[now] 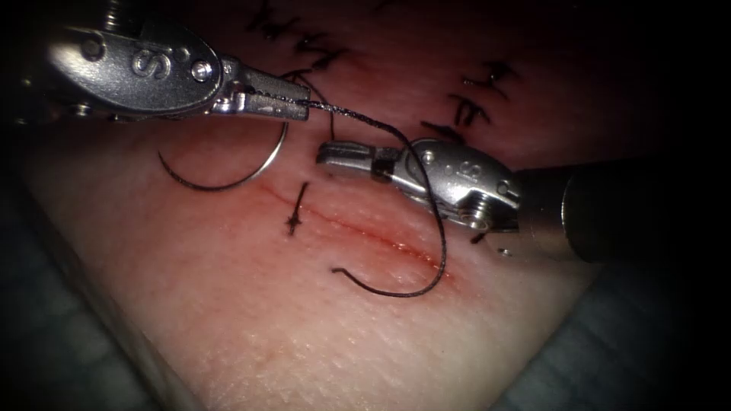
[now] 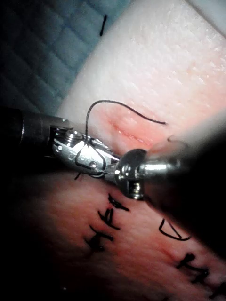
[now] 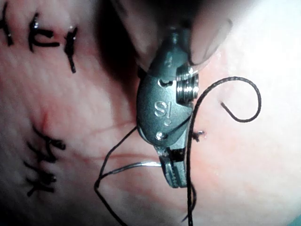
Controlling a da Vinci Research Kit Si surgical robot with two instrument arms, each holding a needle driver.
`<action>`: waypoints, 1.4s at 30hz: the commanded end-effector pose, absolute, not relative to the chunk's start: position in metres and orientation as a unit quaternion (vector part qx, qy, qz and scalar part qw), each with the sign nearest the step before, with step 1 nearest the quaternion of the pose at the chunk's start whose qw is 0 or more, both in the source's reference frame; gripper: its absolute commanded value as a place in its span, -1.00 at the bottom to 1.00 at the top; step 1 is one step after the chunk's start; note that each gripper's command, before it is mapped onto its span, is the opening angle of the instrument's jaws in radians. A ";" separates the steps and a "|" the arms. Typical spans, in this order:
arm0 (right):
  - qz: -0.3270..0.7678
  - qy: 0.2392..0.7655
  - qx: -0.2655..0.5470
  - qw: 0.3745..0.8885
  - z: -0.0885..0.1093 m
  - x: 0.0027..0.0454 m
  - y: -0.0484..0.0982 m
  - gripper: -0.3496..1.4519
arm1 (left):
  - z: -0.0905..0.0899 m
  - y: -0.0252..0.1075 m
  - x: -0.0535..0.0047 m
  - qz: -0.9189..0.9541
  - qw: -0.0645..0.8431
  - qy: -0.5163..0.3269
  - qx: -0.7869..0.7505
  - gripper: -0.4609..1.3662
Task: Wound Closure
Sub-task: Loop the suture around the right tool two times counter-clockwise
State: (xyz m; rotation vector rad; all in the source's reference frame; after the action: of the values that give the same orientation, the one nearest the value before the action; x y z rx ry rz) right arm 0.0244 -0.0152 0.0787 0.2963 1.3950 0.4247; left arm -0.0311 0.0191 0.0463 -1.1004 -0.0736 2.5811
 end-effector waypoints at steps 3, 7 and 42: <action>0.190 0.643 0.141 0.728 0.078 0.0247 -0.016 -1.00 | 0.049 0.019 -0.0310 0.907 0.176 -0.019 -0.383 -0.88; 0.190 0.651 0.140 0.722 0.077 0.0248 -0.016 -1.00 | 0.051 0.018 -0.0310 0.909 0.181 -0.025 -0.375 -0.88; 0.277 0.723 0.108 0.624 0.074 0.0246 -0.015 -1.00 | 0.061 0.013 -0.0315 0.900 0.209 -0.059 -0.378 -0.88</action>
State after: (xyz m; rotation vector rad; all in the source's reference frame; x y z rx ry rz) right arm 0.0244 -0.0149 0.0745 0.2409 1.6590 0.6373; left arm -0.0316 0.0126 0.0615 -1.0495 -0.1565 2.5033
